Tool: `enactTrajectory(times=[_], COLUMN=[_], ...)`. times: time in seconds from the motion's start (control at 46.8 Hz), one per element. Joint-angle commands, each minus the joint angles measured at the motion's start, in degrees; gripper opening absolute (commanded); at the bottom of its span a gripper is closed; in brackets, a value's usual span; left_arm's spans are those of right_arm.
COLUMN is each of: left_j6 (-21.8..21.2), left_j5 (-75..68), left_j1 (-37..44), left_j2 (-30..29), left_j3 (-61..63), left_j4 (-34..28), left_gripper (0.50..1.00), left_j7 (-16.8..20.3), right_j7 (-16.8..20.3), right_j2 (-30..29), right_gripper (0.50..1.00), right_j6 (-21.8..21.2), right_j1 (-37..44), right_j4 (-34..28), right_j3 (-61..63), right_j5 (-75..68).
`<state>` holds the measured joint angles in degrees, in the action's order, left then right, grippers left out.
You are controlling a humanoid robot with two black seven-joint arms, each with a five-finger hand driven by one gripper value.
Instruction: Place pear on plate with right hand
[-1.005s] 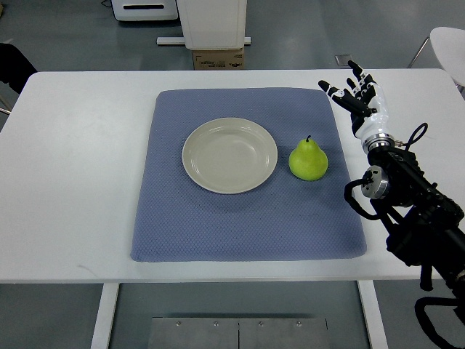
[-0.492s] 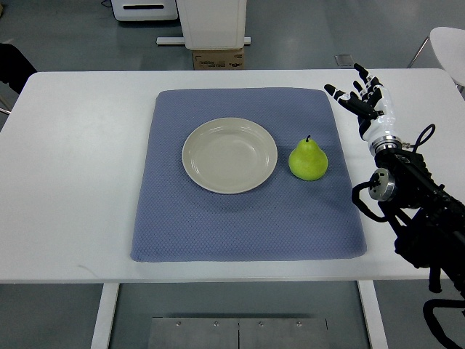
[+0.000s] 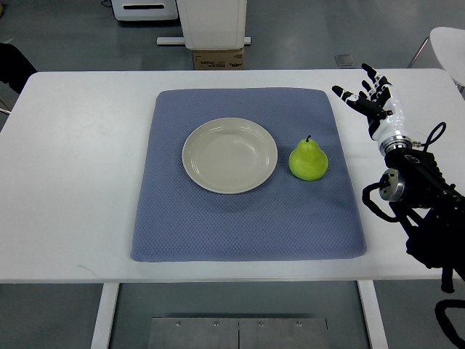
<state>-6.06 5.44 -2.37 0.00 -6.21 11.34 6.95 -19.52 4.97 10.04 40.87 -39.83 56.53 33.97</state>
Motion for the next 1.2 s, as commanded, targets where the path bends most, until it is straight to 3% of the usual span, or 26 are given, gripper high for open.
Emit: enactTrajectory(times=[0.0, 0.278, 0.428, 0.856, 1.027, 1.176], left_j6=[0.0, 0.0, 0.0, 0.0, 0.0, 0.0], left_j5=[0.0, 0.0, 0.0, 0.0, 0.0, 0.0], left_j1=[0.0, 0.0, 0.0, 0.0, 0.0, 0.0], left_j2=[0.0, 0.0, 0.0, 0.0, 0.0, 0.0], left_j3=[0.1, 0.0, 0.1, 0.1, 0.0, 0.0], left_j4=[0.0, 0.0, 0.0, 0.0, 0.0, 0.0], left_gripper=[1.000, 1.000, 1.000, 1.000, 1.000, 1.000], left_j7=[0.0, 0.0, 0.0, 0.0, 0.0, 0.0], right_j7=[-0.1, -0.4, -2.1, -10.5, -15.0, -15.5], right_j2=[0.7, 3.9, 5.3, 7.5, 8.5, 8.1], right_gripper=[1.000, 1.000, 1.000, 1.000, 1.000, 1.000], right_j6=[-0.1, -1.2, -4.2, -14.1, -14.6, -14.5], right_j1=[0.0, -3.3, -5.8, -11.9, -12.0, -11.9], right_j4=[-0.1, -7.2, -10.4, -13.7, -13.7, -13.6], right_j3=[-1.1, -3.5, -3.5, -6.0, -11.3, -13.0], right_j5=[0.0, 0.0, 0.0, 1.0, 2.1, 3.7])
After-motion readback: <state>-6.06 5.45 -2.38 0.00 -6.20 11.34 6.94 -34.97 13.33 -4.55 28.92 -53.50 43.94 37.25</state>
